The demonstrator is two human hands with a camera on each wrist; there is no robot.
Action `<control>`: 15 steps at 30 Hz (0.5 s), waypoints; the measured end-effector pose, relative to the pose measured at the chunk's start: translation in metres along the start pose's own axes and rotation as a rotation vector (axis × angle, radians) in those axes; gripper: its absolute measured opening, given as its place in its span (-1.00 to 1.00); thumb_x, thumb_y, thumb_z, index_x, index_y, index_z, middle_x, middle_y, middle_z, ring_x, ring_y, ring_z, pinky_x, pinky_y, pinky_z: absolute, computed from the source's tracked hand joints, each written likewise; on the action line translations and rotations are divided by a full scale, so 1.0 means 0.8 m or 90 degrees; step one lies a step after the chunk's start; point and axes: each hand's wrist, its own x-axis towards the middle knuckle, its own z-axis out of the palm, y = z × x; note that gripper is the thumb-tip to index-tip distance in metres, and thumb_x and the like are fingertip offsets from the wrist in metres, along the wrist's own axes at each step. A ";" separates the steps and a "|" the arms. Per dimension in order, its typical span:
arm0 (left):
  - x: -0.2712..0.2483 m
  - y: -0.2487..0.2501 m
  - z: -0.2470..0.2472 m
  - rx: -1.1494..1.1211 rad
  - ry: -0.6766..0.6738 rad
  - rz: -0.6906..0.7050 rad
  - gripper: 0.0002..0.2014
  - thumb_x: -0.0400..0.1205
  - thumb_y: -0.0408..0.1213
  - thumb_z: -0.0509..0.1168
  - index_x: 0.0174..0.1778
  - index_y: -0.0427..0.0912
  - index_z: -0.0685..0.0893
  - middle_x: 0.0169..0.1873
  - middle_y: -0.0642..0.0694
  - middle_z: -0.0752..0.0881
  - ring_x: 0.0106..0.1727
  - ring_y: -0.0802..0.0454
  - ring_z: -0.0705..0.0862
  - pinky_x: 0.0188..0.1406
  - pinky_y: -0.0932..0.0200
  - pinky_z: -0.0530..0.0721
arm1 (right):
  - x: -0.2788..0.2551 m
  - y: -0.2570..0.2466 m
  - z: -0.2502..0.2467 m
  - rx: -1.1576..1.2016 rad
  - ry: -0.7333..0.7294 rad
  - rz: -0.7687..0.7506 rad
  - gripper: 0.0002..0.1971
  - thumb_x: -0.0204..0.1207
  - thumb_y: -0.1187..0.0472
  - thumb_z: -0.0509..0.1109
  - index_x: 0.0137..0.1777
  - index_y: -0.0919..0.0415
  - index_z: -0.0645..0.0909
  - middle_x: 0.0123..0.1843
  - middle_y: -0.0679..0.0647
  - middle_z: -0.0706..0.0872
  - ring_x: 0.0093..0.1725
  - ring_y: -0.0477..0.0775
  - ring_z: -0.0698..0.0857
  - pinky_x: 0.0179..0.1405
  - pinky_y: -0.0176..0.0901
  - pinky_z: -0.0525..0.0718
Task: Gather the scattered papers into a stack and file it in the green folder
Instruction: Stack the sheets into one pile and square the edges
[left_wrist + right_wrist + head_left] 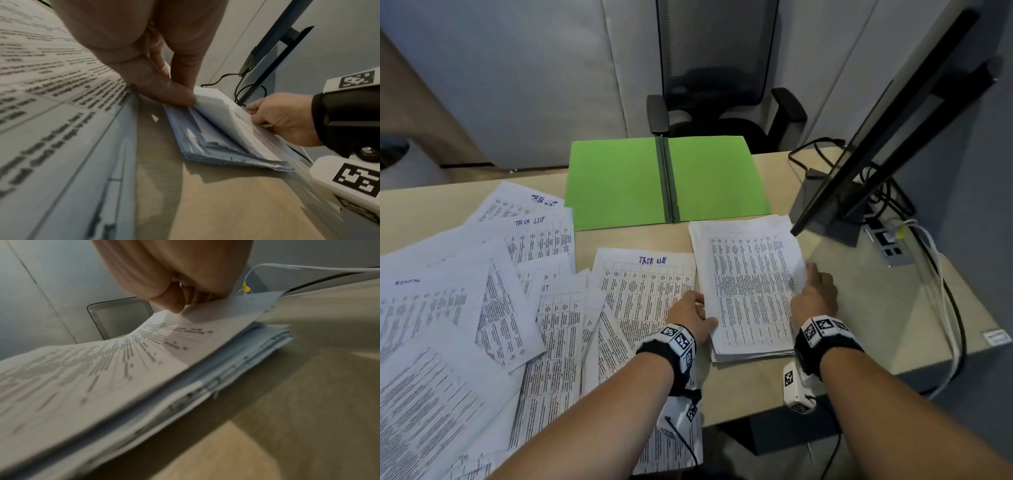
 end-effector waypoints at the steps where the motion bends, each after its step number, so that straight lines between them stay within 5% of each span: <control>1: 0.000 0.000 0.002 -0.005 0.001 0.000 -0.57 0.48 -0.24 0.49 0.23 -0.10 0.53 -0.29 0.03 0.66 -0.18 0.04 0.68 -0.05 0.09 0.71 | 0.000 -0.001 -0.001 -0.016 0.002 0.000 -0.26 0.43 0.35 0.36 0.62 0.22 0.19 0.47 0.31 0.35 0.37 0.39 0.40 0.27 0.16 0.46; 5: -0.001 0.003 0.000 0.001 0.007 0.006 -0.46 0.50 -0.23 0.49 0.38 -0.12 0.49 -0.20 0.02 0.69 -0.04 0.01 0.70 0.10 0.06 0.69 | -0.007 -0.006 -0.002 -0.008 -0.007 -0.035 -0.29 0.39 0.41 0.29 0.59 0.17 0.27 0.56 0.15 0.30 0.44 0.32 0.33 0.33 0.10 0.42; 10: -0.008 0.005 -0.016 -0.024 0.007 0.009 -0.44 0.50 -0.26 0.46 0.43 -0.15 0.49 -0.01 -0.05 0.68 0.05 -0.11 0.72 0.06 -0.12 0.75 | -0.036 -0.033 0.008 0.055 0.059 -0.097 -0.41 0.41 0.48 0.25 0.48 0.18 0.48 0.44 0.21 0.47 0.35 0.38 0.42 0.29 0.17 0.46; 15: -0.018 -0.018 -0.054 0.046 0.067 0.030 -0.58 0.61 -0.24 0.34 0.40 -0.15 0.53 0.11 -0.08 0.68 0.04 -0.02 0.68 0.03 0.18 0.64 | -0.073 -0.079 0.031 0.143 0.028 -0.193 -0.52 0.51 0.50 0.21 0.41 0.23 0.57 0.32 0.28 0.55 0.28 0.34 0.49 0.26 0.11 0.51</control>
